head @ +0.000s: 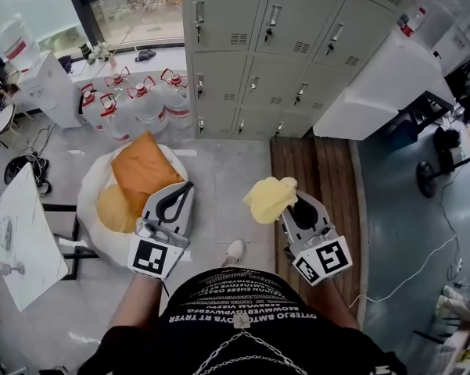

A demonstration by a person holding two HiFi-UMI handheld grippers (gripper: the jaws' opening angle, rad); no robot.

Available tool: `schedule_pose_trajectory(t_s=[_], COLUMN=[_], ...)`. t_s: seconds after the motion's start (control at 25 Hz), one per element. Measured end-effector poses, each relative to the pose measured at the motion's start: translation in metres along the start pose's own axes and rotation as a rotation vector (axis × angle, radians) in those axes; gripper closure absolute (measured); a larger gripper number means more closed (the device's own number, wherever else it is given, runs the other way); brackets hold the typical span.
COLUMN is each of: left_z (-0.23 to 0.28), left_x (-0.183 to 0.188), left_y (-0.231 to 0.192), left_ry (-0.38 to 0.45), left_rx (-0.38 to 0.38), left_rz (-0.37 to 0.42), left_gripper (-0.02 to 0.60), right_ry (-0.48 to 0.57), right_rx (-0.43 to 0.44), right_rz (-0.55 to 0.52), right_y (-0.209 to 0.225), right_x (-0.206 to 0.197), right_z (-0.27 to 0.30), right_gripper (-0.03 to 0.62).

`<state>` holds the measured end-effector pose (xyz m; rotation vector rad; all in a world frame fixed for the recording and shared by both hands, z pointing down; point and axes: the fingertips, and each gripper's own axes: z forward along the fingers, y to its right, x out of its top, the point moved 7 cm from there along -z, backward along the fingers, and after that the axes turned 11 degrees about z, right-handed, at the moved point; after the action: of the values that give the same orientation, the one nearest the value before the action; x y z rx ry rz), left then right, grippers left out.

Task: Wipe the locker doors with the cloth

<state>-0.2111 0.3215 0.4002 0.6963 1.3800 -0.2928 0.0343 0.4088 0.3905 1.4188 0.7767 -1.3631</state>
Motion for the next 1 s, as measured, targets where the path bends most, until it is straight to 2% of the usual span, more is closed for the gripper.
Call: schedule_pose_trajectory(t_s=[0.16, 0.48, 0.76, 0.88, 1.0], left_z=[0.024, 0.063, 0.062, 0.062, 0.069], left_x=[0.008, 0.020, 0.020, 0.023, 0.028], left_y=[0.004, 0.014, 0.026, 0.026, 0.029], left_ry=[0.011, 0.007, -0.049, -0.056, -0.048], left_rx=[0.021, 0.067, 0.087, 0.098, 0.080], left_rz=[0.011, 0.021, 0.034, 0.031, 0.064], left_gripper=[0.578, 0.578, 0.578, 0.578, 0.578], right_ry=[0.023, 0.044, 0.044, 0.047, 0.058], right_rx=[0.012, 0.095, 0.127, 0.123, 0.118], right_rz=[0.005, 0.005, 0.029, 0.044, 0.052], right_y=[0.029, 0.071, 0.084, 0.088, 0.091], right_x=[0.010, 0.020, 0.020, 0.022, 0.024], right_z=[0.003, 0.016, 0.012, 0.010, 0.007], right_gripper=[0.526, 0.526, 0.526, 0.526, 0.526])
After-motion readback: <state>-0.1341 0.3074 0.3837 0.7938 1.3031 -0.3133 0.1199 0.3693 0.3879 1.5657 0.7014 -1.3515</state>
